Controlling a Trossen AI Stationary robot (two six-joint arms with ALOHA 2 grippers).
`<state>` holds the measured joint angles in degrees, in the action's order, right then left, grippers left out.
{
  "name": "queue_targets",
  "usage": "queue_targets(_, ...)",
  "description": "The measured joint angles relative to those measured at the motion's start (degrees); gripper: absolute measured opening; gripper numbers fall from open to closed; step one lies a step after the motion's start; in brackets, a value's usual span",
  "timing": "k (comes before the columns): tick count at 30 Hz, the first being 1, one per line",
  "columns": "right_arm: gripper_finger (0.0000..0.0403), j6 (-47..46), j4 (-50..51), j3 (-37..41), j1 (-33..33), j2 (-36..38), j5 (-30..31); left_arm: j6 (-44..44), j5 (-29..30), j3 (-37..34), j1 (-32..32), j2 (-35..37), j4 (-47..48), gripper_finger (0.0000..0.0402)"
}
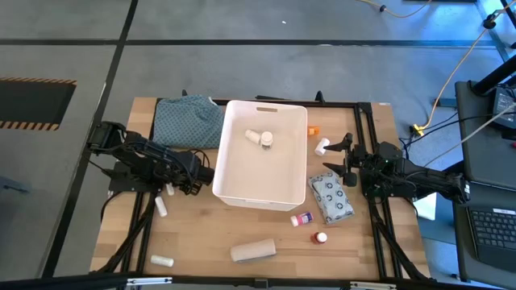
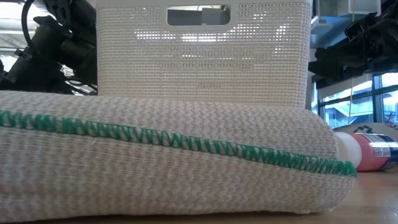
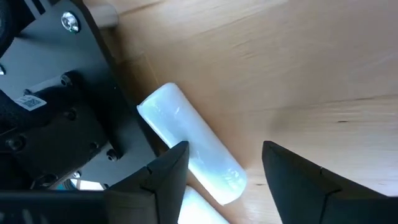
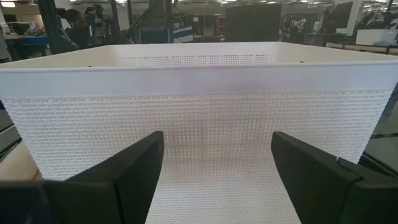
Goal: Pick & place medical supplies in basket/bin
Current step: Put the top rolled gauze into the white bin
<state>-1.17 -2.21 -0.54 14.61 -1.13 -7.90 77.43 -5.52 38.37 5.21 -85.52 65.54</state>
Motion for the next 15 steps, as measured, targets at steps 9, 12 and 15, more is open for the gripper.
queue_targets(9, 0.0299, 0.15, -0.01, 0.00, 0.00, 0.00, 0.10, -14.81, -3.15, 0.00, 0.04, 0.00, 0.31, 0.0166)
queue_targets(12, 0.0299, 0.01, 0.02, 0.00, -0.01, 0.00, 0.32, -16.59, -2.99, -0.02, 0.04, 0.00, 0.59, 0.0168)
queue_targets(15, 0.0299, -0.02, 0.02, 0.00, 0.00, 0.01, 0.33, -17.98, -3.04, -0.02, 0.04, 0.00, 0.75, 0.0168)
